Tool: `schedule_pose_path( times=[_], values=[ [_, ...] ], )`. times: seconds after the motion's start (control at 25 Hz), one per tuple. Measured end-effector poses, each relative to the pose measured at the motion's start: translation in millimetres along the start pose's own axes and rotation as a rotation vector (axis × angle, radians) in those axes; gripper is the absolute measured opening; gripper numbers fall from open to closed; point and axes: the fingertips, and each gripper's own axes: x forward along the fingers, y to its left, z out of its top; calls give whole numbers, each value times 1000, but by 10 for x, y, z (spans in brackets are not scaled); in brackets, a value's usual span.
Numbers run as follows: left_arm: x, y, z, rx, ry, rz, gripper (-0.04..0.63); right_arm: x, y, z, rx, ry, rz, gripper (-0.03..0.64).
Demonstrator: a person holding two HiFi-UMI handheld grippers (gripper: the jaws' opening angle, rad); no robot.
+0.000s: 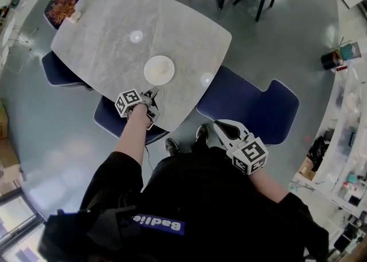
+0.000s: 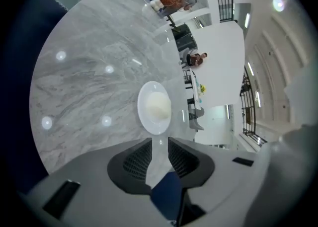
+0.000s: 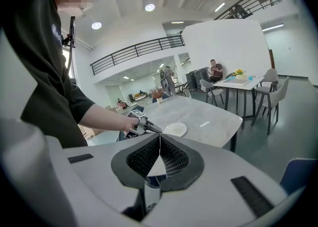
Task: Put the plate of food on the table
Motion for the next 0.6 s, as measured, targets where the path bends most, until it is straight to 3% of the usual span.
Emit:
schedule_pose_path(
  times=[0.16, 0.4, 0.6],
  values=[
    [-327, -413, -327, 160, 3, -117, 91, 106, 108, 114, -24, -29, 38, 11],
    [-877, -825, -855, 382, 30, -235, 91, 233, 330, 287, -71, -66, 92, 11],
    [-1423, -1154, -1082, 652, -22, -320, 86, 278, 517, 360, -107, -74, 130, 10]
  ],
)
